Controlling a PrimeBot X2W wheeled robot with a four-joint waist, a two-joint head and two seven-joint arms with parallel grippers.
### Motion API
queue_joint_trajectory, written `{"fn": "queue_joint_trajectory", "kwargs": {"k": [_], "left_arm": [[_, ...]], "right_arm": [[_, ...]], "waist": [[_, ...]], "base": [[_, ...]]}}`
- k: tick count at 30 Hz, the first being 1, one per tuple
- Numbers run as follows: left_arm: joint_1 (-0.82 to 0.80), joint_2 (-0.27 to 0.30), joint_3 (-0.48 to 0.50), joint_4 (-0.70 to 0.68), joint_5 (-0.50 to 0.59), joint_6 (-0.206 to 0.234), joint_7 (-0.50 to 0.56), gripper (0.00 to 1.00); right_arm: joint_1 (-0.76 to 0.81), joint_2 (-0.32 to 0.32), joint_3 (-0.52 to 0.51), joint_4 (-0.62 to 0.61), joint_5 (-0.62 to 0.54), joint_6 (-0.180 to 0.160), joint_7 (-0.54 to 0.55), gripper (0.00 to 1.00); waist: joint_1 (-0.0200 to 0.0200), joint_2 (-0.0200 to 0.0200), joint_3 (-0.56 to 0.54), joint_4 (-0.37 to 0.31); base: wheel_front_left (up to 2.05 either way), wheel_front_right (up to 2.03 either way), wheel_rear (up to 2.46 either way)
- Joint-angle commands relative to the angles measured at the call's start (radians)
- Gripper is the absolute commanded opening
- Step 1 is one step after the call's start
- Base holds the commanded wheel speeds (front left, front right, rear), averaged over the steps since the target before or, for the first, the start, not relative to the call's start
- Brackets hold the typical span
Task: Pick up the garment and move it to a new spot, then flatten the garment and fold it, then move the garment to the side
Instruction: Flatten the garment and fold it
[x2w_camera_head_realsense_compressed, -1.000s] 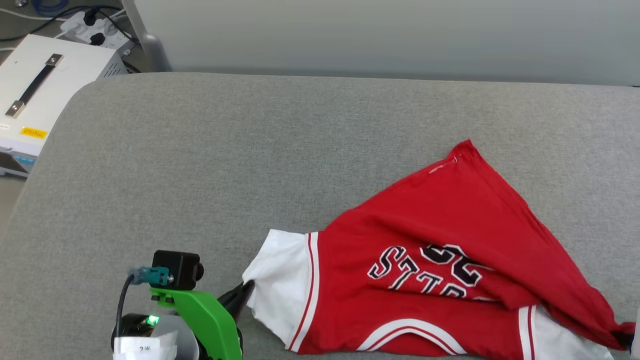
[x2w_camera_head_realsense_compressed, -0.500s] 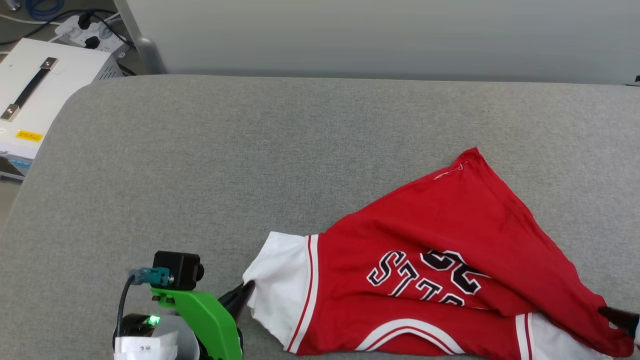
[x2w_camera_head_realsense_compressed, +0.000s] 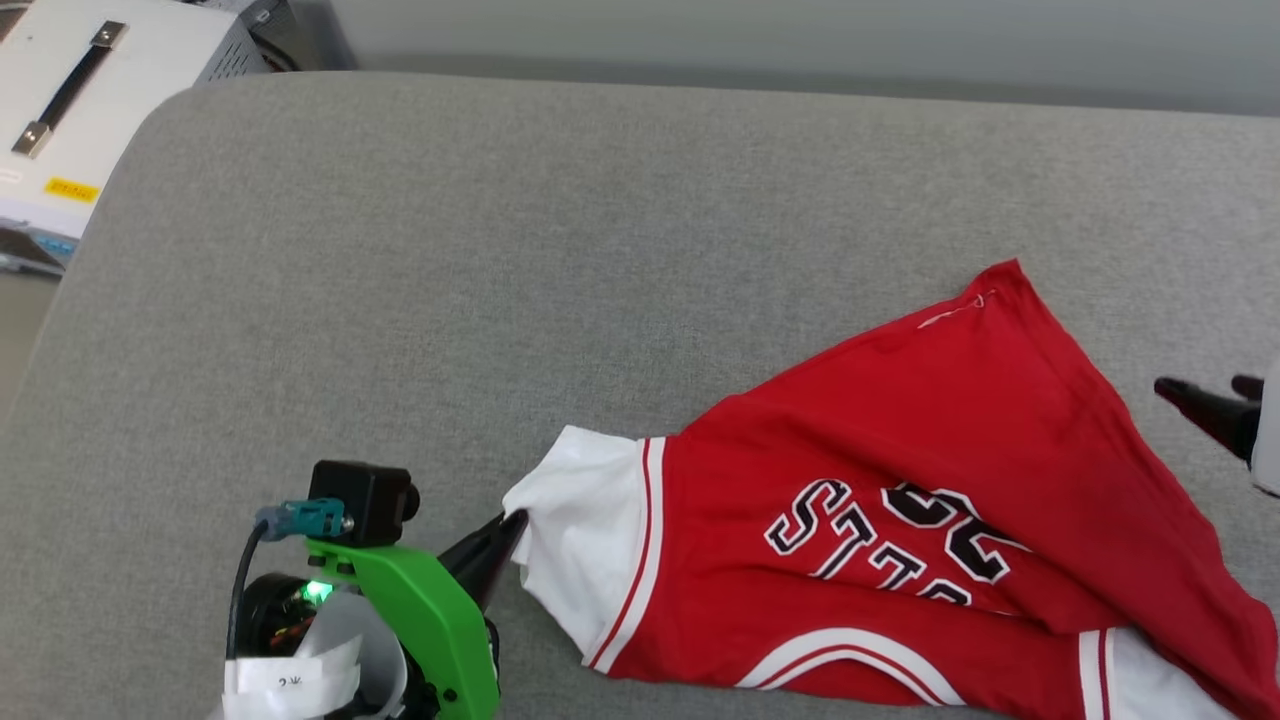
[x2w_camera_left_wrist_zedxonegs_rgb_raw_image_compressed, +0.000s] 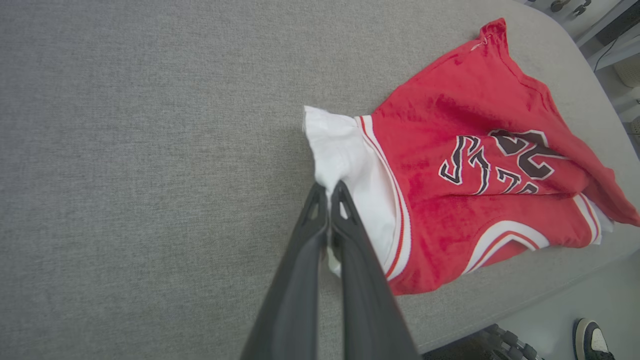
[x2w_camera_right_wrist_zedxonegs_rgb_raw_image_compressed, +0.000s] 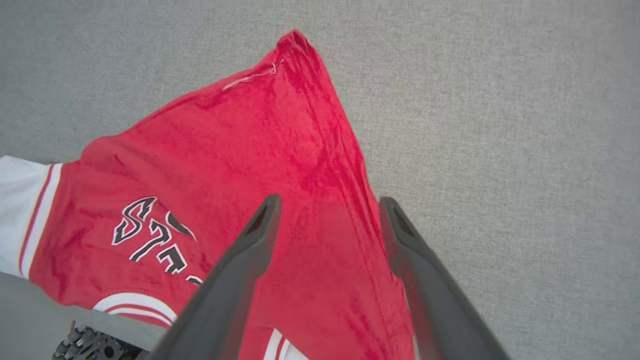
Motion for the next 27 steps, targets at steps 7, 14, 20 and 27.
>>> {"fn": "queue_joint_trajectory", "kwargs": {"k": [7,14,20,27], "left_arm": [[-0.064,-0.017,-0.012,-0.024,0.025,-0.01,-0.008,0.0],[-0.095,-0.044,-0.031,-0.018,0.038,-0.021,-0.024,0.0],[-0.11,-0.062,-0.043,0.0,0.038,-0.032,-0.037,0.0],[-0.121,-0.074,-0.051,0.019,0.036,-0.041,-0.047,0.0]], "right_arm": [[-0.191,-0.059,0.065,0.114,-0.05,-0.001,-0.003,1.0],[-0.309,-0.112,0.131,0.247,-0.076,-0.001,-0.06,1.0],[-0.364,-0.139,0.178,0.327,-0.082,-0.001,-0.094,1.0],[-0.368,-0.175,0.245,0.401,-0.084,-0.001,-0.11,1.0]], "waist": [[0.0001,-0.0001,0.159,0.115],[0.0001,-0.0001,0.223,0.172],[0.0001,-0.0001,0.252,0.204],[0.0001,-0.0001,0.262,0.225]], "base": [[0.0,0.0,0.0],[0.0,0.0,0.0],[0.0,0.0,0.0],[0.0,0.0,0.0]]}}
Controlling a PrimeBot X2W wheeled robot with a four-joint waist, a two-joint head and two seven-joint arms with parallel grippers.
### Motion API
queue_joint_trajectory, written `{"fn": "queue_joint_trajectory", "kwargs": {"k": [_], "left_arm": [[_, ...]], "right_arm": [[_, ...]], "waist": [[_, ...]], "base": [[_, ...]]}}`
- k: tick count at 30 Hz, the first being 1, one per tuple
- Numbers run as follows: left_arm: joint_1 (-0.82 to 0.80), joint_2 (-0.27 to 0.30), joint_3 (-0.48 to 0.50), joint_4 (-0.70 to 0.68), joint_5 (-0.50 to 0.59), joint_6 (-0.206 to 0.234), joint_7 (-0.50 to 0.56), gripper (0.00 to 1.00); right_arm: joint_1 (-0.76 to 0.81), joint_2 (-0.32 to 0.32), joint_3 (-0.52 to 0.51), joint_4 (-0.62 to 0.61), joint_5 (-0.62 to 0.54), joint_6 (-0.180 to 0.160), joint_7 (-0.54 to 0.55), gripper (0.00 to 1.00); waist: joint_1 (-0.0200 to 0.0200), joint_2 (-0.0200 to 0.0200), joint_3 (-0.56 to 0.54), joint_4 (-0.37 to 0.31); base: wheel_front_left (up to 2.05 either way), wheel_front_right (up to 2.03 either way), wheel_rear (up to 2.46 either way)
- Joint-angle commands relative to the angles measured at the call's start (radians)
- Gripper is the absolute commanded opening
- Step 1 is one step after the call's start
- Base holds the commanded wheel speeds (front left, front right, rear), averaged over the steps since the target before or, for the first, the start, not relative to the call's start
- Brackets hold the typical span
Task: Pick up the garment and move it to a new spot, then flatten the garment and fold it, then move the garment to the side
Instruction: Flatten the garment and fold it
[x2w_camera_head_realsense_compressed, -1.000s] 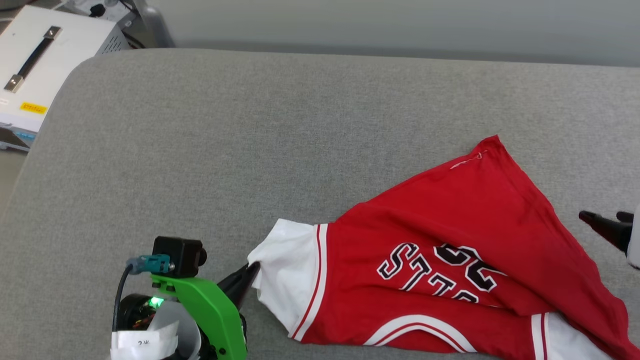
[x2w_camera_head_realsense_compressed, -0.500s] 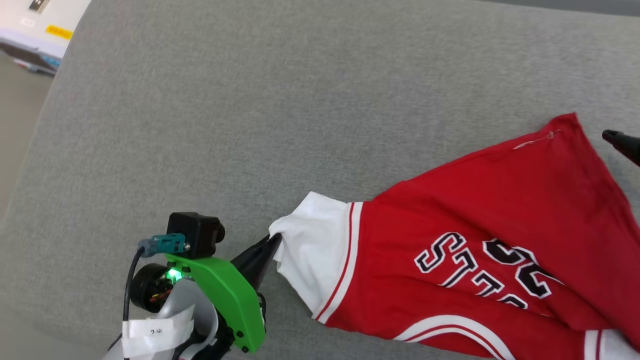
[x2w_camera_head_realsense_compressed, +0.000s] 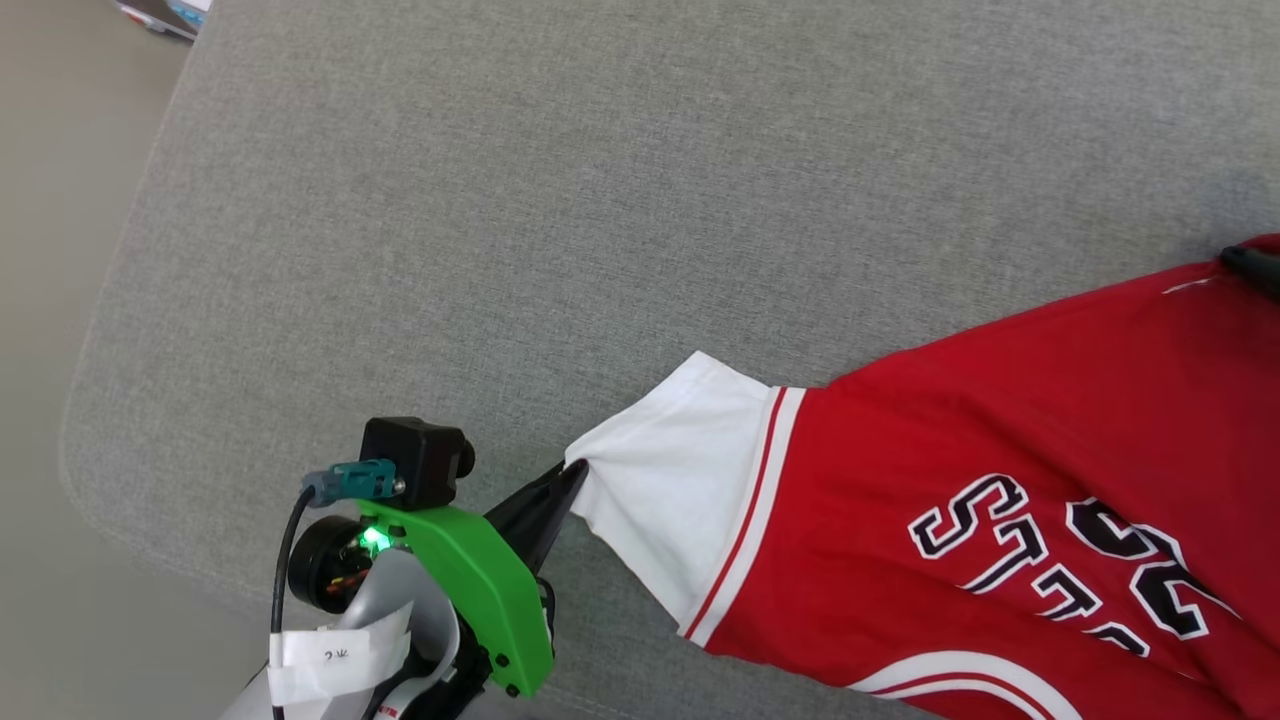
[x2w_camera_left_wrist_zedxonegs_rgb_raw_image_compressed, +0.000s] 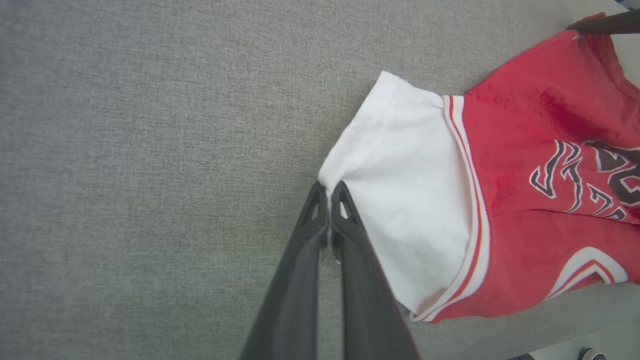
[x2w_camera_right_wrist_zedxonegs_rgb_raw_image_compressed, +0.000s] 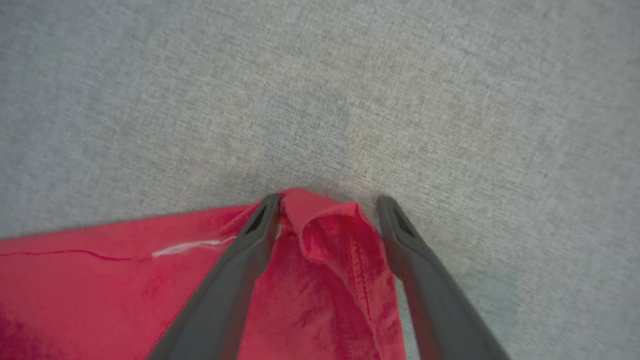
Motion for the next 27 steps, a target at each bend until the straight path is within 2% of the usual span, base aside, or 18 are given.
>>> {"fn": "queue_joint_trajectory", "kwargs": {"k": [1,6,7,8,9,18,27], "left_arm": [[-0.02,-0.006,-0.001,0.003,0.014,-0.006,-0.01,0.0],[-0.022,-0.007,-0.004,0.008,0.012,-0.007,-0.012,0.0],[-0.022,-0.007,-0.004,0.008,0.012,-0.007,-0.011,0.0],[-0.022,-0.006,-0.004,0.009,0.012,-0.006,-0.011,0.0],[-0.022,-0.006,-0.004,0.009,0.012,-0.005,-0.011,0.0],[-0.022,-0.001,-0.003,0.011,0.012,0.003,-0.007,0.0],[-0.011,0.016,0.012,0.011,0.005,0.014,-0.005,0.0]], "right_arm": [[-0.004,-0.006,0.018,0.022,-0.003,-0.001,-0.007,1.0],[0.009,-0.02,0.048,0.064,0.007,-0.001,-0.015,1.0],[0.012,-0.021,0.054,0.07,0.013,-0.001,-0.012,0.6],[0.015,-0.023,0.06,0.074,0.019,-0.001,-0.011,0.38],[0.018,-0.025,0.066,0.075,0.024,-0.001,-0.012,0.0],[0.009,-0.02,0.062,0.105,0.05,-0.001,-0.105,0.0],[0.01,-0.004,0.062,0.12,0.09,-0.001,-0.214,0.0]], "waist": [[-0.0001,0.0,0.009,0.012],[-0.0001,0.0,0.008,0.017],[-0.0001,0.0,0.008,0.016],[-0.0001,0.0,0.007,0.016],[-0.0001,0.0,0.007,0.016],[-0.0001,0.0,-0.027,0.002],[-0.0001,0.0,-0.127,-0.041]], "base": [[0.0,0.0,0.0],[0.0,0.0,0.0],[0.0,0.0,0.0],[0.0,0.0,0.0],[0.0,0.0,0.0],[0.0,0.0,0.0],[0.0,0.0,0.0]]}}
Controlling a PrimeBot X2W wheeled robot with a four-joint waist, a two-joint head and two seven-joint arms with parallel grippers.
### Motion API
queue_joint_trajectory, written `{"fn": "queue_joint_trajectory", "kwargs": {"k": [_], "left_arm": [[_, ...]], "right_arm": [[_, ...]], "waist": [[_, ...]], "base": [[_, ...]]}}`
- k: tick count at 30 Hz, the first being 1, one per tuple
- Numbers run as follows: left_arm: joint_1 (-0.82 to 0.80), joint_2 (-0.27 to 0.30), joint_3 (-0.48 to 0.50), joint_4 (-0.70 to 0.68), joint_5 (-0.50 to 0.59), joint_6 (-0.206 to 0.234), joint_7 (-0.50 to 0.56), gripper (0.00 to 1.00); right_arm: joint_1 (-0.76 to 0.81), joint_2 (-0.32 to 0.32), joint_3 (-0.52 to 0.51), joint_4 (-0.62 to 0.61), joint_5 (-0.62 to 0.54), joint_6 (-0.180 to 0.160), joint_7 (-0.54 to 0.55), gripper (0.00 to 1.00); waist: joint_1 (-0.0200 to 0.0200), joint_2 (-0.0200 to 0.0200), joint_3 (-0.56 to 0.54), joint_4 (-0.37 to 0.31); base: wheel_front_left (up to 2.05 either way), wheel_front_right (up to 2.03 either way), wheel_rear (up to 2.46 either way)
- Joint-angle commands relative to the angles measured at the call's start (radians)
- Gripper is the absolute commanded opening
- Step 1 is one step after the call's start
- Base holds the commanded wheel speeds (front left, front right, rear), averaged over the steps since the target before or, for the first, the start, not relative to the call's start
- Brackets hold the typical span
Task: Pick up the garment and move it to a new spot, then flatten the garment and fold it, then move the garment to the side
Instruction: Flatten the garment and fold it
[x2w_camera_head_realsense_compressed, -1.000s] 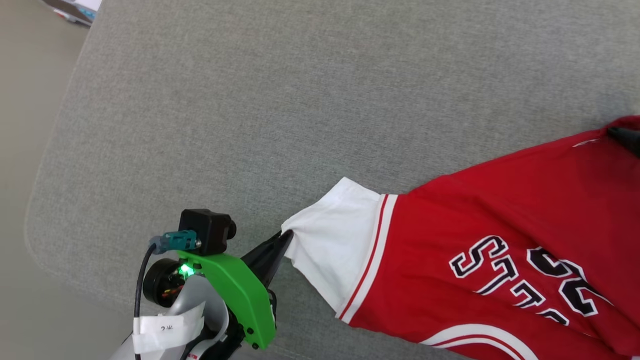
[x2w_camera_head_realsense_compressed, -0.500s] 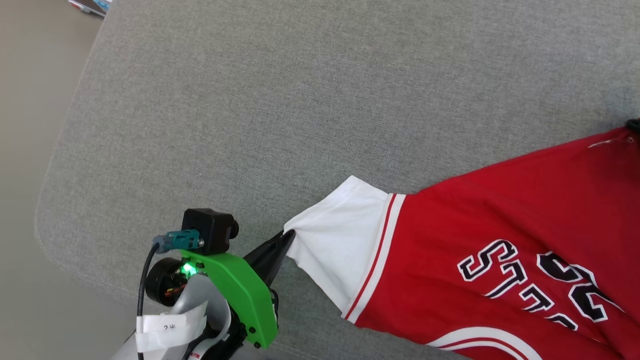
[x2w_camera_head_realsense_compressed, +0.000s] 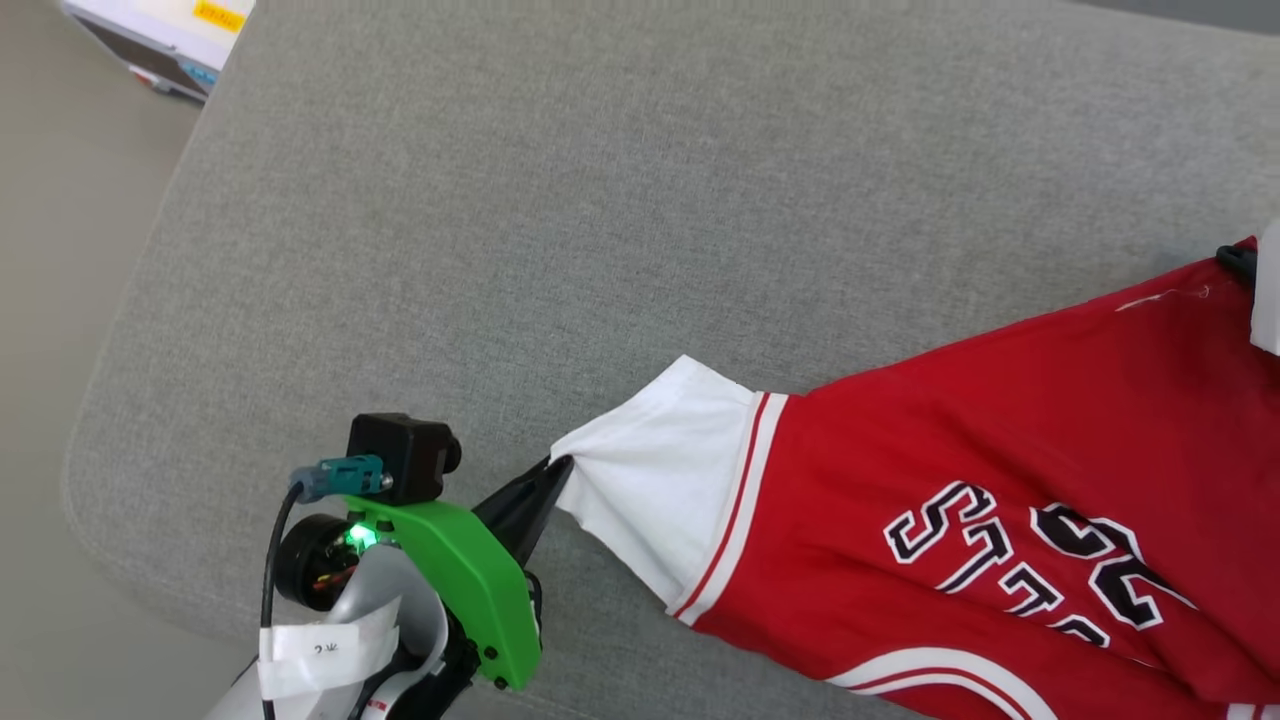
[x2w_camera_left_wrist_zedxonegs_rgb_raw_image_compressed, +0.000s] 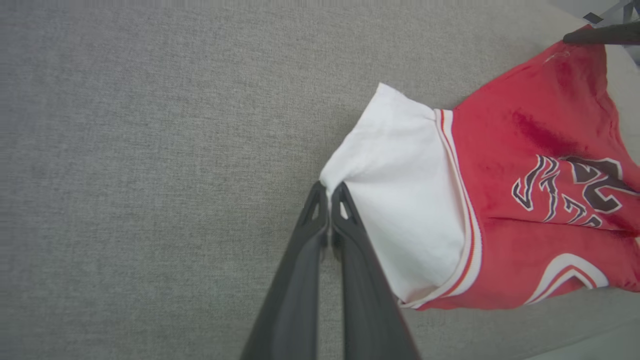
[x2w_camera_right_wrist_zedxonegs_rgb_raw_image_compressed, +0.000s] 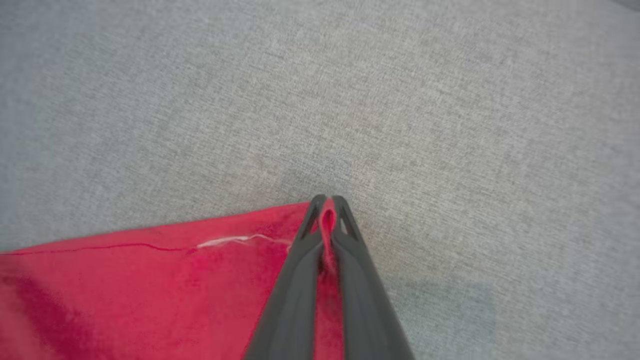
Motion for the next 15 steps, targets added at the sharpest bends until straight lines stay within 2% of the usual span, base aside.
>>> {"fn": "queue_joint_trajectory", "kwargs": {"k": [1,15], "left_arm": [[-0.005,0.009,0.007,-0.002,0.004,0.008,0.002,0.0],[0.012,0.035,0.059,-0.046,-0.011,0.035,-0.017,0.0]], "right_arm": [[0.017,0.001,-0.002,0.003,0.013,-0.001,-0.017,0.0],[0.086,-0.002,-0.047,-0.037,0.106,-0.001,-0.125,0.0]], "waist": [[-0.0001,0.0,-0.05,-0.03],[-0.0001,0.0,-0.229,-0.133]], "base": [[0.0,0.0,0.0],[0.0,0.0,0.0]]}}
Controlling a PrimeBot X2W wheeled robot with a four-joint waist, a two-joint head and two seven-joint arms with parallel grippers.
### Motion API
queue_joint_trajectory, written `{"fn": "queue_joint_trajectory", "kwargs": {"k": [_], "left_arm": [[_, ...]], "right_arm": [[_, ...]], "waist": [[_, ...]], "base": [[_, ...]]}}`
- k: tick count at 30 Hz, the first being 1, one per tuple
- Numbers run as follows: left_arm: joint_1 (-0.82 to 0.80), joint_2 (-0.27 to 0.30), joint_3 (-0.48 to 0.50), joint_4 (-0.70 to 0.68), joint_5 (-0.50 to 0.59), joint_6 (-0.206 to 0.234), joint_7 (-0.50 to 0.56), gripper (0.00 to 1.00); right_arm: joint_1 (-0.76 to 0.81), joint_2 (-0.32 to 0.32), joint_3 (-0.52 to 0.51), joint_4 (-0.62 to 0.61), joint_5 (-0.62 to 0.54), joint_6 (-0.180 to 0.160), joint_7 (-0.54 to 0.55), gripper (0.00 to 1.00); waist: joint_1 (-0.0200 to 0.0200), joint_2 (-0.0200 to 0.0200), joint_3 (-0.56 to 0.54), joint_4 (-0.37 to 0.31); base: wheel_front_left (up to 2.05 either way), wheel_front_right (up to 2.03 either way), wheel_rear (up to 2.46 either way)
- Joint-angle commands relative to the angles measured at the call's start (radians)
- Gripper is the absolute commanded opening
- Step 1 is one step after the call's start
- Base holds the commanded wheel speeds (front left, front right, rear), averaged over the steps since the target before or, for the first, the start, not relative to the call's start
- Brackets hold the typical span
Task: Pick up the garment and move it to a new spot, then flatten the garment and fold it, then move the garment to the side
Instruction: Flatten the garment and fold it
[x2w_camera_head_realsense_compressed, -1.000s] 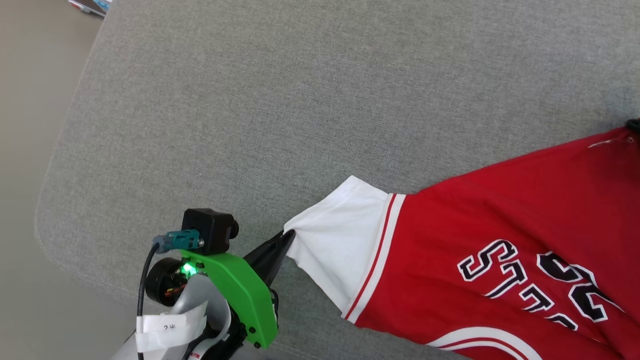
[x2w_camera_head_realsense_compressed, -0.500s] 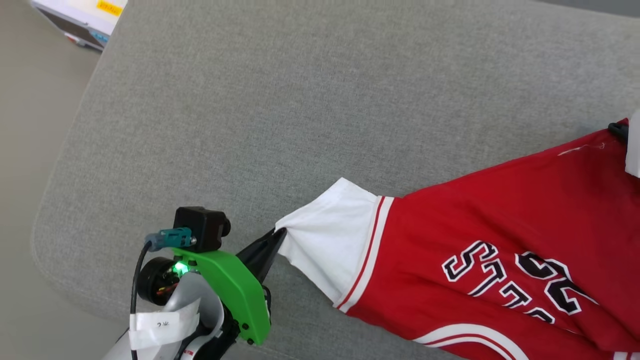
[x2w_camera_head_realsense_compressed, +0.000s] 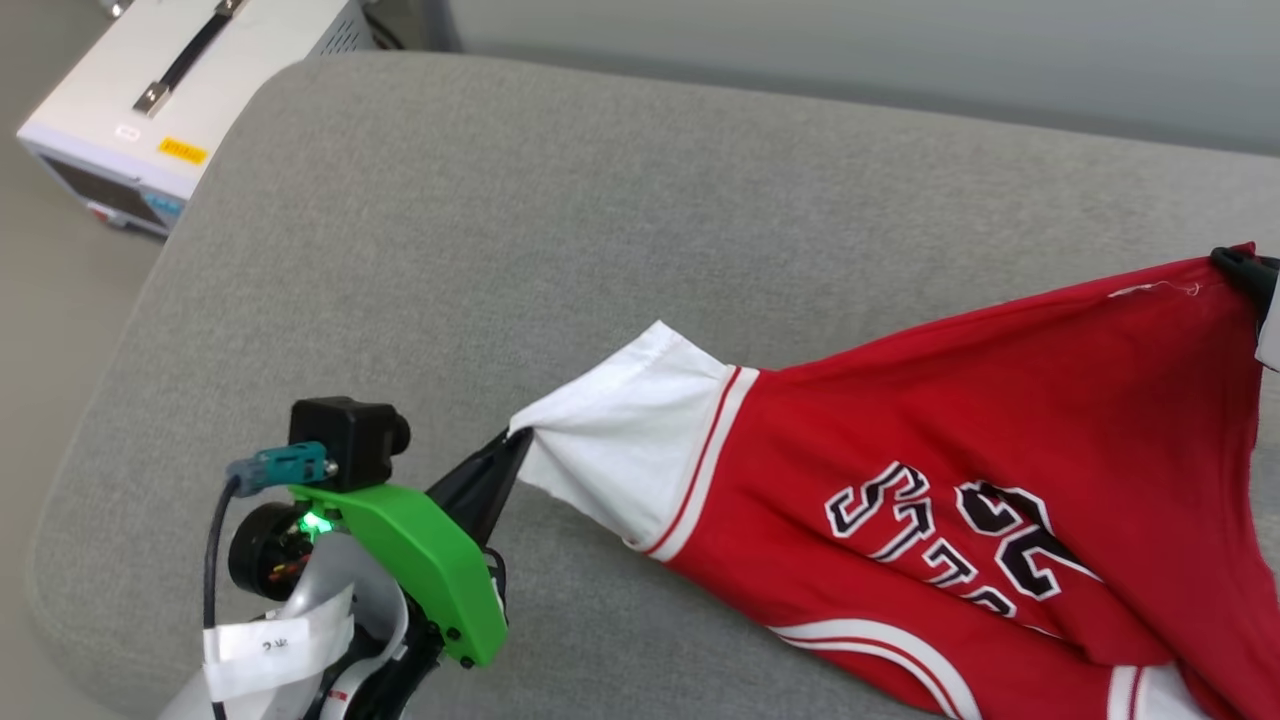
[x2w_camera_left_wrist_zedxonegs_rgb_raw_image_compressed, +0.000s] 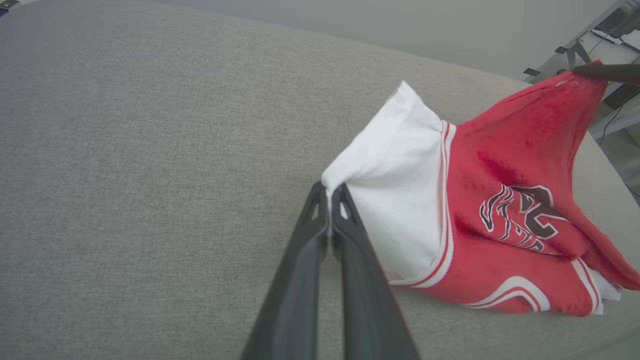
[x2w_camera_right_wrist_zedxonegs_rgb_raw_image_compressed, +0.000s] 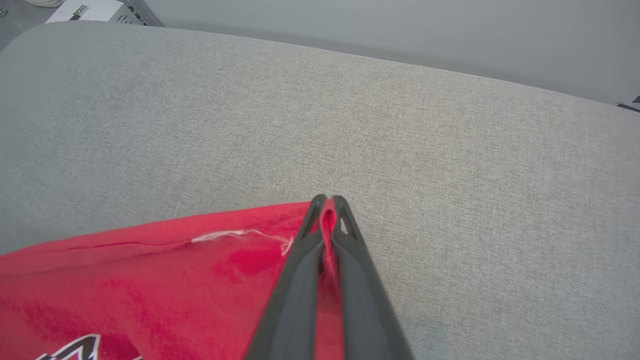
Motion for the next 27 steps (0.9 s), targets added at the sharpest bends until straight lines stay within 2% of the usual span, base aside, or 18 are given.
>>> {"fn": "queue_joint_trajectory", "kwargs": {"k": [1,13,21,27], "left_arm": [[0.002,0.007,0.015,-0.007,0.0,0.006,-0.011,0.0],[-0.112,0.025,0.137,-0.073,0.021,0.036,-0.082,0.0],[-0.241,0.022,0.221,-0.12,0.025,0.062,-0.111,0.0],[-0.327,0.051,0.267,-0.136,0.065,0.071,-0.132,0.0]], "right_arm": [[0.017,0.0,-0.007,-0.017,0.01,-0.001,-0.007,0.0],[0.067,0.008,-0.084,-0.217,0.054,-0.001,0.026,0.0],[0.067,0.036,-0.139,-0.371,0.068,-0.001,0.09,0.0],[0.039,0.054,-0.18,-0.469,0.077,-0.001,0.125,0.0]], "waist": [[0.0001,0.0,-0.072,-0.063],[0.0001,0.0,-0.166,-0.184],[0.0001,0.0,-0.173,-0.248],[0.0001,0.0,-0.145,-0.282]], "base": [[0.0,0.0,0.0],[0.0,0.0,0.0],[0.0,0.0,0.0],[0.0,0.0,0.0]]}}
